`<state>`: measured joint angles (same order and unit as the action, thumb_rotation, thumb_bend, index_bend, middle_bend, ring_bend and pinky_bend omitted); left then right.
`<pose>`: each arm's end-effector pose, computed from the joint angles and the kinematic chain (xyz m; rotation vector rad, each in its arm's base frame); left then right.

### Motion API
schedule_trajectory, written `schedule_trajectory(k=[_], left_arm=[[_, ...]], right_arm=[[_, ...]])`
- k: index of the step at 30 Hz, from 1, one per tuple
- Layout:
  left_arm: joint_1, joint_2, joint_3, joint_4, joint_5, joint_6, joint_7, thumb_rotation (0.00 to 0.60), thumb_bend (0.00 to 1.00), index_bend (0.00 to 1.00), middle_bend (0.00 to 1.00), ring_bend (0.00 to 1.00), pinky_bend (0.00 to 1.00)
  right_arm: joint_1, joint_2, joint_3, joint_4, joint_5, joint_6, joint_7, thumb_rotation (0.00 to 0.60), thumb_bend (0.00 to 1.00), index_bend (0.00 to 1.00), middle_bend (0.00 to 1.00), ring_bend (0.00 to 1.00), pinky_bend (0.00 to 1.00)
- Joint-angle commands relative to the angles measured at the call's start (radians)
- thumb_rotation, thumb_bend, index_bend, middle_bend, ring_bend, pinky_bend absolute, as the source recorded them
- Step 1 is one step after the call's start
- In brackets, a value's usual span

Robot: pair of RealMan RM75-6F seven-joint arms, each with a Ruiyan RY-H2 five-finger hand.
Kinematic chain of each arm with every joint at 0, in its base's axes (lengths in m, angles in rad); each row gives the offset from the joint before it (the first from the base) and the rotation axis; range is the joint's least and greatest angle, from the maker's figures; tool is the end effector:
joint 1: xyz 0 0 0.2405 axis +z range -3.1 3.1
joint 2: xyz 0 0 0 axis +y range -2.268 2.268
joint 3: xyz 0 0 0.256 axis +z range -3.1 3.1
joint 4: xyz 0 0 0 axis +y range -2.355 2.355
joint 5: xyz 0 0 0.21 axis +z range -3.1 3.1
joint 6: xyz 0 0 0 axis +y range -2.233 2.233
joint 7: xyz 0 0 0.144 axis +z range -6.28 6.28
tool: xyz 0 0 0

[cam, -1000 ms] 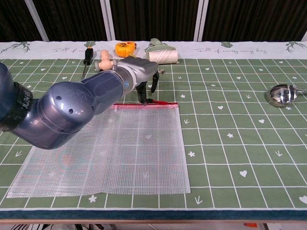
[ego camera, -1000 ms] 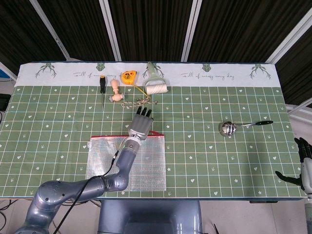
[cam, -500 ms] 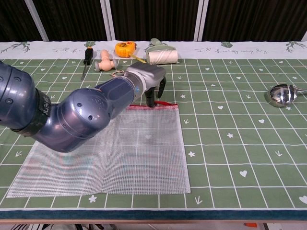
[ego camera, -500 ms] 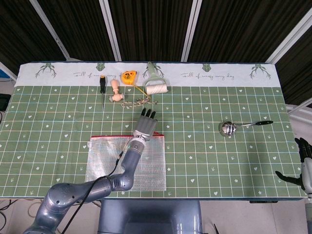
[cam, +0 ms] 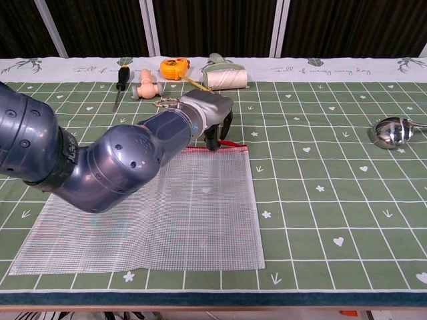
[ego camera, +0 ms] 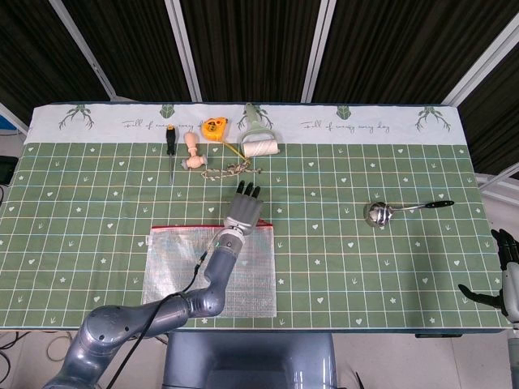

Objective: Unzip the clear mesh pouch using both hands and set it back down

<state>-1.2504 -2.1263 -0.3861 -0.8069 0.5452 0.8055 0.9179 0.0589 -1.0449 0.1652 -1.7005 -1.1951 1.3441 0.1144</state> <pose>-0.0160 0.4008 -0.1518 -1.9192 -0.7632 -0.6104 -0.3394 -0.1897 0.1868 1.0604 -1.1593 0.8620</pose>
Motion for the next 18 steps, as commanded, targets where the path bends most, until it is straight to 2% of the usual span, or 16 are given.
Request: schedule_trajectory(k=[1,18], left_arm=[[0.000,-0.001,0.001,0.002,-0.002,-0.003,0.003,0.600,0.31,0.51,0.12,0.00,0.00],[0.013,0.010,0.001,-0.018,0.016,0.006,-0.019,0.600,0.37,0.58,0.13,0.00,0.00]], right_arm=[[0.000,0.000,0.000,0.000,0.000,0.000,0.000,0.600,0.16,0.00,0.00,0.00,0.20],[-0.001,0.004,-0.001,-0.008,0.000,0.000,0.003,0.600,0.16,0.00,0.00,0.00,0.20]])
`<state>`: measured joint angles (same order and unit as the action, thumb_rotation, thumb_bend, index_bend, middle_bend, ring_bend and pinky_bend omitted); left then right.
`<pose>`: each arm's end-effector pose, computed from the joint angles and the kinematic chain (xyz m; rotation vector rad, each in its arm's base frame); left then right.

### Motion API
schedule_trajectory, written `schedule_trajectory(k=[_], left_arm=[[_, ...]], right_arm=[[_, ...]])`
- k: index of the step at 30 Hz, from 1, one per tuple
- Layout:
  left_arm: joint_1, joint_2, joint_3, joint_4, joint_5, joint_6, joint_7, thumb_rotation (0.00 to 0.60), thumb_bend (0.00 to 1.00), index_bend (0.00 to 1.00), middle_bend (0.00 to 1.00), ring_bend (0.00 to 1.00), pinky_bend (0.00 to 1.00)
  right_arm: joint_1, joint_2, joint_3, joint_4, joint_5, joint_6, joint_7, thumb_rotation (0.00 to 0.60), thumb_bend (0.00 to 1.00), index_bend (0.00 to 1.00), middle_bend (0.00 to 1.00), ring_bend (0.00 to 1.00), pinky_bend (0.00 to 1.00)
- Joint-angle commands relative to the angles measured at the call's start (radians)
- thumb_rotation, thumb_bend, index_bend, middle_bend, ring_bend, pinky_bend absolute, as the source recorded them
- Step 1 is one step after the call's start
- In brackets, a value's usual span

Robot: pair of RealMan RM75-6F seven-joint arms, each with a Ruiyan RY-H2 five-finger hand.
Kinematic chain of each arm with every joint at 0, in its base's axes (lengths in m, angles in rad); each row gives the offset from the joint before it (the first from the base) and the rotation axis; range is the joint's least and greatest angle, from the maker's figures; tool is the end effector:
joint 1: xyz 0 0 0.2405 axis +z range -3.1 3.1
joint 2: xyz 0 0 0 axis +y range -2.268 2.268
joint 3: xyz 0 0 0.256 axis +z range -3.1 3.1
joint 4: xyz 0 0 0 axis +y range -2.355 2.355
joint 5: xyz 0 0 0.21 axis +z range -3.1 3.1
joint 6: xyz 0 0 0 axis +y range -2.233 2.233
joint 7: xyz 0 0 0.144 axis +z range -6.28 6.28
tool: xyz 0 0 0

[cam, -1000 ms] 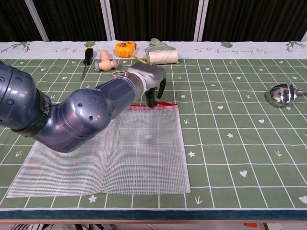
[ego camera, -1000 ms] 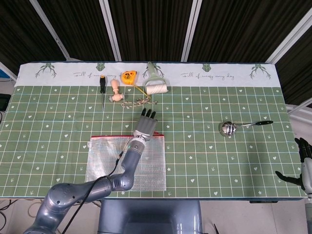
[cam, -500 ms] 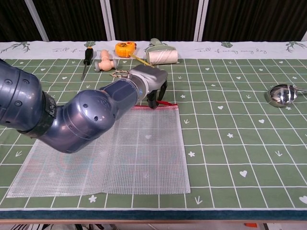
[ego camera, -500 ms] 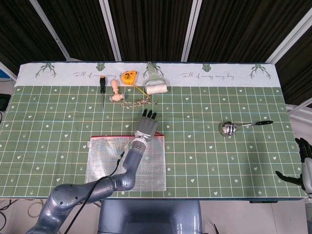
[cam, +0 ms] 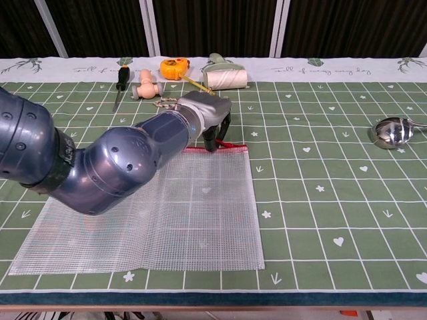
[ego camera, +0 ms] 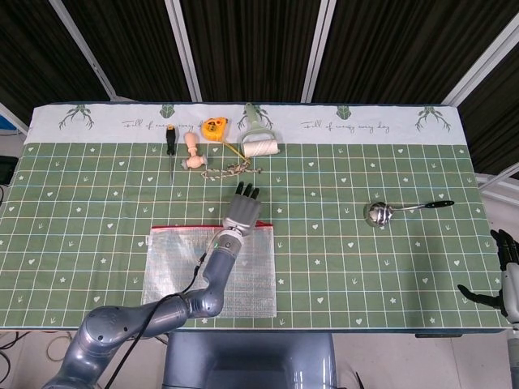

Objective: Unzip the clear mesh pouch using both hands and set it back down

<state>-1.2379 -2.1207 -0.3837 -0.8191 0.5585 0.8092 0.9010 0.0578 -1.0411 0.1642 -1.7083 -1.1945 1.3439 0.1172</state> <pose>-0.0185 0.3999 -0.1508 -1.9163 -0.7746 -0.6219 -0.3384 -0.1890 0.1868 1.0583 -1.1657 0.8649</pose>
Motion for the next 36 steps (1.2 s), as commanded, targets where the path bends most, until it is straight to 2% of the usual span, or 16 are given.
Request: schedule_trajectory(k=[1,11,20,27,31,36], left_arm=[[0.001,0.007,-0.003,-0.011,0.005,0.004,-0.004,0.600,0.38,0.58,0.13,0.00,0.00],[-0.013,0.097,-0.043,-0.141,0.019,0.054,-0.001,0.600,0.44,0.59,0.13,0.00,0.00],[-0.045,0.216,-0.092,-0.298,0.007,0.096,0.028,0.600,0.46,0.59,0.14,0.00,0.00],[-0.065,0.304,-0.122,-0.408,-0.013,0.122,0.028,0.600,0.46,0.59,0.14,0.00,0.00],[-0.072,0.354,-0.130,-0.480,-0.020,0.135,0.020,0.600,0.46,0.59,0.14,0.00,0.00],[-0.084,0.401,-0.129,-0.552,-0.034,0.146,0.010,0.600,0.46,0.59,0.14,0.00,0.00]], right_arm=[[0.000,0.000,0.000,-0.001,-0.001,0.000,0.000,0.600,0.16,0.00,0.00,0.00,0.20],[0.001,0.004,0.005,-0.015,0.011,-0.001,-0.003,0.600,0.16,0.00,0.00,0.00,0.20],[0.009,0.032,0.031,-0.083,0.073,-0.029,0.015,0.600,0.17,0.00,0.00,0.00,0.20],[0.043,0.059,0.068,-0.167,0.118,-0.059,0.006,0.600,0.25,0.00,0.00,0.00,0.21],[0.091,0.071,0.119,-0.248,0.184,-0.098,0.004,0.600,0.30,0.11,0.06,0.03,0.26],[0.172,0.080,0.199,-0.353,0.326,-0.157,-0.002,0.600,0.33,0.22,0.09,0.06,0.27]])
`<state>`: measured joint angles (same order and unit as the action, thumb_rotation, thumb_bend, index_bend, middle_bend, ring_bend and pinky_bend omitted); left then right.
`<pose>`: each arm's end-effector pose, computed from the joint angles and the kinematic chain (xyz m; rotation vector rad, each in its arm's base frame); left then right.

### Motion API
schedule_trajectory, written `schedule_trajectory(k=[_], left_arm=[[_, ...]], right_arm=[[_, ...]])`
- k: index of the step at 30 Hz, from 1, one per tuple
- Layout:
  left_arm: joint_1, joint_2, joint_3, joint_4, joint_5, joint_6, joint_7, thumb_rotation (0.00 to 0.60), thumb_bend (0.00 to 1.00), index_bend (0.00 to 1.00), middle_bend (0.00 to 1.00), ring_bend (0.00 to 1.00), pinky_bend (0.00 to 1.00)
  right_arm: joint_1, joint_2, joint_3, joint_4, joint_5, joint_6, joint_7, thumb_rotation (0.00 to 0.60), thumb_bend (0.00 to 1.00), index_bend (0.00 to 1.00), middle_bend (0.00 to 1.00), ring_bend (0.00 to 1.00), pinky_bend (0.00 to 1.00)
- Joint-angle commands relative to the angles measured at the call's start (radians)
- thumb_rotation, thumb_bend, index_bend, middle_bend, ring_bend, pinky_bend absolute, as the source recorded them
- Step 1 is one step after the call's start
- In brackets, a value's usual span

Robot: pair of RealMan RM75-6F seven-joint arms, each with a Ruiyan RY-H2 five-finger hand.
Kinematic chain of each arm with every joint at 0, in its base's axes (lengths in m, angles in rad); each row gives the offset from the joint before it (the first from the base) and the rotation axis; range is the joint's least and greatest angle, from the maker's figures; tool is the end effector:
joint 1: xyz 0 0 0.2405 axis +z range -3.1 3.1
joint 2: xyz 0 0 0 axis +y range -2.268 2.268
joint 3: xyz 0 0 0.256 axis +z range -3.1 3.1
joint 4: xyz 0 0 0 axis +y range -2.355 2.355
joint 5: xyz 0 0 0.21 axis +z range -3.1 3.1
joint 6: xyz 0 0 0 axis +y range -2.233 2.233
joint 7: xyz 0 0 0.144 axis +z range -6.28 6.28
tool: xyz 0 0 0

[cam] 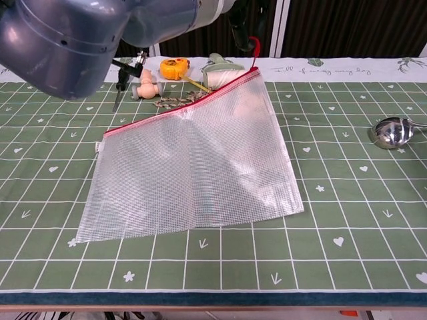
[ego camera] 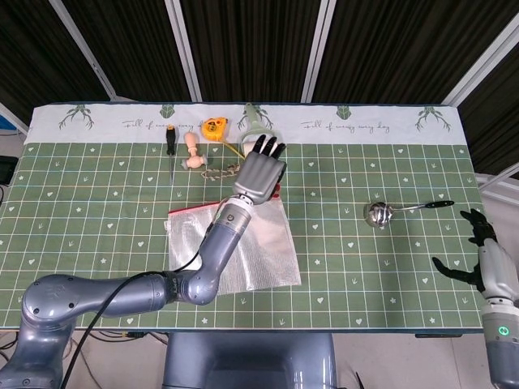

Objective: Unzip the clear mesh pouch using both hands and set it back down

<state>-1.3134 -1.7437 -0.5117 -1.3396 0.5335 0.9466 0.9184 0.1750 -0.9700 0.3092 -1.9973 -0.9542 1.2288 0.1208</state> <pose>0.0779 0.4140 -0.0295 -1.8657 -0.6983 -0.9791 -0.2698 -0.2375 0.1827 0.9395 -1.4190 1.0674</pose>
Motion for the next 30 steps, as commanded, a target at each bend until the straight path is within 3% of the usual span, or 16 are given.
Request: schedule_trajectory(k=[1,9,13,25,30], left_arm=[[-0.012,0.034,-0.001,-0.048,-0.012,0.013,-0.010,0.600,0.46,0.59,0.14,0.00,0.00],[-0.035,0.072,0.014,-0.114,-0.037,0.041,-0.027,0.600,0.46,0.59,0.14,0.00,0.00],[-0.046,0.084,0.021,-0.124,-0.052,0.049,-0.032,0.600,0.46,0.59,0.14,0.00,0.00],[-0.083,0.097,0.035,-0.114,-0.085,0.051,-0.059,0.600,0.46,0.59,0.14,0.00,0.00],[-0.097,0.106,0.038,-0.113,-0.088,0.053,-0.072,0.600,0.46,0.59,0.14,0.00,0.00]], right_arm=[[0.082,0.008,0.077,-0.085,0.127,-0.056,-0.011,0.600,0.33,0.24,0.10,0.06,0.27],[0.270,-0.050,0.182,-0.130,0.435,-0.083,-0.095,0.600,0.35,0.28,0.10,0.06,0.27],[0.362,-0.098,0.208,-0.116,0.564,-0.071,-0.144,0.600,0.35,0.30,0.10,0.06,0.27],[0.561,-0.273,0.248,-0.046,0.790,-0.004,-0.227,0.600,0.36,0.32,0.10,0.06,0.27],[0.618,-0.333,0.262,-0.009,0.837,0.018,-0.251,0.600,0.36,0.32,0.10,0.06,0.27]])
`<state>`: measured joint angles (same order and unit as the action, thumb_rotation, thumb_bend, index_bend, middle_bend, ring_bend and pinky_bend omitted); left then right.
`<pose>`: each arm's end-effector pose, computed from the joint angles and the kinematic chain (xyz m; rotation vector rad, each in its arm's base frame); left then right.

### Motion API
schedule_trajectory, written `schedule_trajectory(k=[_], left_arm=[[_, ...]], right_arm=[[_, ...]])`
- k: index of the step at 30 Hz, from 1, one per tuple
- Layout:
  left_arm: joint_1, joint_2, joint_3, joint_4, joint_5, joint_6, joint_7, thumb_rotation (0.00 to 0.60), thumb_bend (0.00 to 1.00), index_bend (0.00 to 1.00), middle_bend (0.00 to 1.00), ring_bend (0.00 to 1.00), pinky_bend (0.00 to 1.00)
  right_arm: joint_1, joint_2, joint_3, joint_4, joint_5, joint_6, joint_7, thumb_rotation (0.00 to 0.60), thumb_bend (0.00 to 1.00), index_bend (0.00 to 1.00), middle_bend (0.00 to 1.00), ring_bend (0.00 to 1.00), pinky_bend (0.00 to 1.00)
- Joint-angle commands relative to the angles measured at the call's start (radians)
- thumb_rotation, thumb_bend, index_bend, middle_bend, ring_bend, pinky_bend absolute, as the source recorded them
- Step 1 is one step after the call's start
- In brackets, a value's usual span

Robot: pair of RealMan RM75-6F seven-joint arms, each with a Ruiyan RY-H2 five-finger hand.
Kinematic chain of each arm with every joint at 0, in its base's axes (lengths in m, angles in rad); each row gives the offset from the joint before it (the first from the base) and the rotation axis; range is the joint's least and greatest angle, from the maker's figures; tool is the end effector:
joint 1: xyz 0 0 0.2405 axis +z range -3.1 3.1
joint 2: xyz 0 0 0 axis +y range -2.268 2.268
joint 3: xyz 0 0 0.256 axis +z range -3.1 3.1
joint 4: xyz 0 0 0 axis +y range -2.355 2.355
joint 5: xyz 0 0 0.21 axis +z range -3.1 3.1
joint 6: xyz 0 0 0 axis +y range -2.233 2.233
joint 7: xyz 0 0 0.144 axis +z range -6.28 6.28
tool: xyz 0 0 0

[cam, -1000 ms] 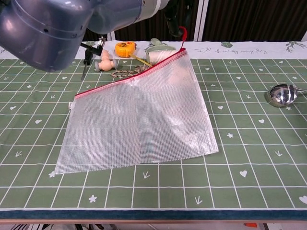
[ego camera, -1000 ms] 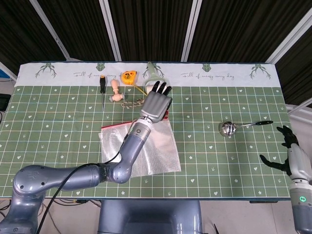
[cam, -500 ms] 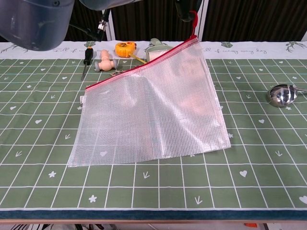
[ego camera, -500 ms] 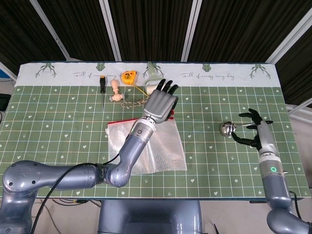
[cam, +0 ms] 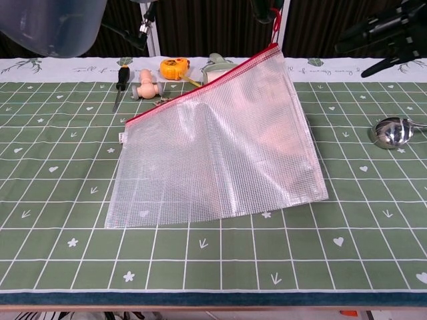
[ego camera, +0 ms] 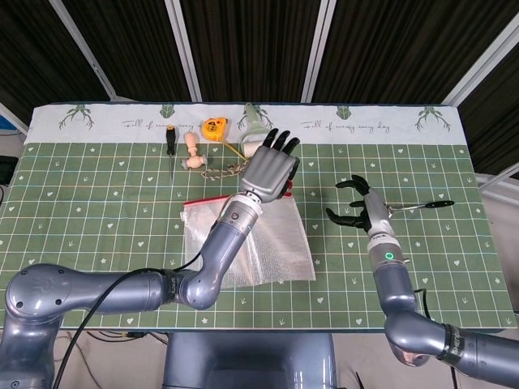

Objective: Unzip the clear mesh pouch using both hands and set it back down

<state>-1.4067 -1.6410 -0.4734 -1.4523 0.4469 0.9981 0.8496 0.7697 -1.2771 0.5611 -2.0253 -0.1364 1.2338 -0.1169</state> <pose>0.1064 0.4049 -0.0061 -1.8801 -0.7146 -1.0526 -0.1120 -0.3456 0.0908 0.8500 -1.8870 1.1630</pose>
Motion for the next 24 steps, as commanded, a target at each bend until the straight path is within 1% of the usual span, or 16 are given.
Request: schedule_trajectory(k=[1,5,12,24], left_arm=[[-0.006,0.005,0.000,-0.001,-0.002,0.002,-0.005,0.600,0.46,0.59,0.14,0.00,0.00],[-0.015,0.016,0.004,-0.005,-0.010,0.003,-0.010,0.600,0.46,0.59,0.14,0.00,0.00],[-0.027,0.022,0.014,-0.002,-0.024,0.001,-0.024,0.600,0.46,0.59,0.14,0.00,0.00],[-0.044,0.031,0.027,-0.003,-0.029,0.005,-0.042,0.600,0.46,0.59,0.14,0.00,0.00]], right_arm=[[0.032,-0.035,0.014,0.025,0.026,0.015,-0.016,0.600,0.36,0.33,0.10,0.06,0.27],[0.060,-0.070,0.030,0.037,0.061,0.018,-0.020,0.600,0.36,0.33,0.10,0.06,0.27],[0.093,-0.117,0.040,0.052,0.087,0.033,-0.035,0.600,0.36,0.34,0.10,0.06,0.27],[0.119,-0.160,0.067,0.070,0.100,0.040,-0.041,0.600,0.40,0.39,0.10,0.06,0.27]])
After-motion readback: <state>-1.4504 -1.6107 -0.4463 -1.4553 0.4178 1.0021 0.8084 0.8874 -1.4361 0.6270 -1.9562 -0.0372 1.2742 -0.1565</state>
